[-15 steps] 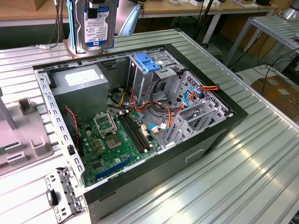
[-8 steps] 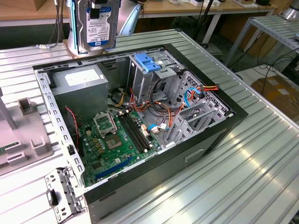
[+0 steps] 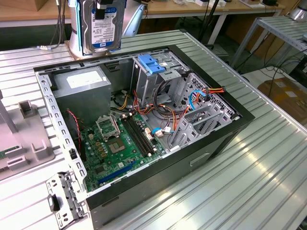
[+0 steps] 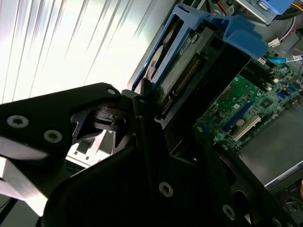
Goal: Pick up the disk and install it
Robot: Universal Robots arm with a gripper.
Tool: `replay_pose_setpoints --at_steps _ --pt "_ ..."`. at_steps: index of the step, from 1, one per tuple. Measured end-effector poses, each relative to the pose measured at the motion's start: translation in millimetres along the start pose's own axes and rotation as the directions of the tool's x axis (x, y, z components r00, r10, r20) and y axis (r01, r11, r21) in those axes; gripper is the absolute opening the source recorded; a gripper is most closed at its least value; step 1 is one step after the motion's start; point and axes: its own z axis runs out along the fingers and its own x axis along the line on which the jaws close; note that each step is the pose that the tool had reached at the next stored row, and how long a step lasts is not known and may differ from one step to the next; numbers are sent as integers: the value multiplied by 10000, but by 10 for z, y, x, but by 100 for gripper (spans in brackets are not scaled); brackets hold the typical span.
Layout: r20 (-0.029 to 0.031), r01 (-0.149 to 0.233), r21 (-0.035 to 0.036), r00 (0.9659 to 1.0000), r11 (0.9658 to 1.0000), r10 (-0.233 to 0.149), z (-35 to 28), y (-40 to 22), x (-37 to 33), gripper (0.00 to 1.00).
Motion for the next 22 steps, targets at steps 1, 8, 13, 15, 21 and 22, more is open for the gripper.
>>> replay_pose_setpoints --at_steps 1,8,13,15,21,22 --pt "0 1 1 10000 10000 -1 0 -5 1 36" --pt "0 0 1 10000 10000 0 0 -55 12 36" --pt "1 1 1 10000 10000 -1 1 -92 20 36" --pt "1 0 1 10000 10000 0 1 -107 22 36" --pt "1 0 1 10000 10000 0 1 -163 29 36" --pt "1 0 1 10000 10000 0 2 -171 30 36"
